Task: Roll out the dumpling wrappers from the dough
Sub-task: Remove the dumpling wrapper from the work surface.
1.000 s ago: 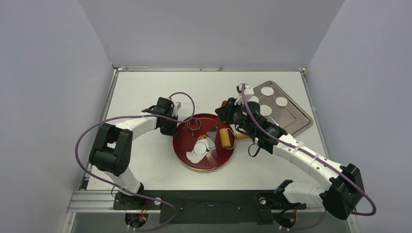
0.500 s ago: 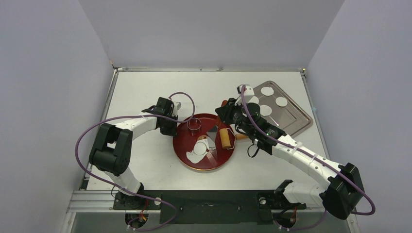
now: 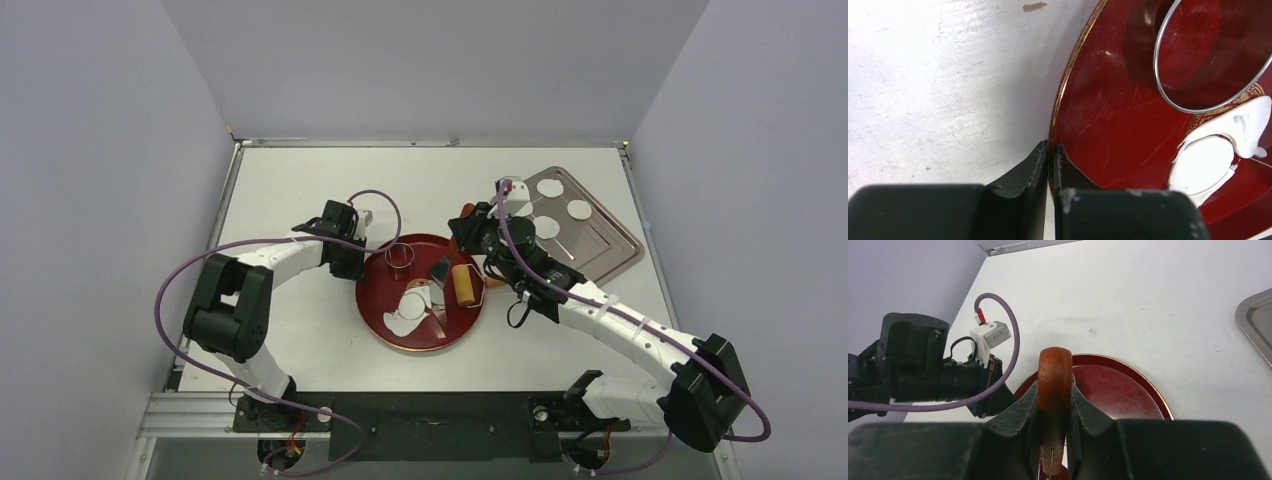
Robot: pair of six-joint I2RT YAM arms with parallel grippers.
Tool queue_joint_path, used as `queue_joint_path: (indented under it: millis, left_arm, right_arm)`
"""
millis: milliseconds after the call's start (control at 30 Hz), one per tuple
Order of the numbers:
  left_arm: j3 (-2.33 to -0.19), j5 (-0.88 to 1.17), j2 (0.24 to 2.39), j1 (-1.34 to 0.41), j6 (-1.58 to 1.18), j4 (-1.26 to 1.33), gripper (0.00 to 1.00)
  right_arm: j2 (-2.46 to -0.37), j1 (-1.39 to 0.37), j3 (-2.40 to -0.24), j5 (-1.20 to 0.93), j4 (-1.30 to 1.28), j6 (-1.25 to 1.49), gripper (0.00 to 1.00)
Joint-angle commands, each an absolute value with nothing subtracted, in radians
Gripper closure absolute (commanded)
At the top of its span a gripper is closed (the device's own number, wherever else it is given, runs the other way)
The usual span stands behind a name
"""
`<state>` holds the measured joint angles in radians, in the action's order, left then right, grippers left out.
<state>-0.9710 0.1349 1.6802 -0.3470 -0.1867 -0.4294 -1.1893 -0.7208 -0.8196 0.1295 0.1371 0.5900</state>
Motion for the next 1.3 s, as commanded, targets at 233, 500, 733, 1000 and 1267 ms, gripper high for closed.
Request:
queue_joint_path:
  millis: [233,500,733,1000,1267]
  left_arm:
    - [-0.984,0.120,1.643,-0.347,-0.150,-0.423,1.00]
    - [-0.983,0.122,1.637,-0.345,-0.150,-0.424,1.00]
    - [-0.987,0.125,1.649,-0.345,-0.150,-0.423,1.00]
    - [-0.977,0.120,1.637,-0.345,-0.148,-0.415,1.00]
    - [-0.974,0.120,1.634,-0.345,-0.143,-0.414,1.00]
  right_arm:
    - [-1.206,-0.716,-0.851,0.209,0.256,0.567,1.00]
    - [-1.236,-0.715,-0.856,0.198,0.284,0.585,1.00]
    - [-1.257,-0.714,-0.868,0.202,0.296,0.579,1.00]
    - [-1.315,-0.707,-0.922,0.202,0.317,0.564,1.00]
    - [-1.367,-0.703,-0.997,0.191,0.324,0.547,1.00]
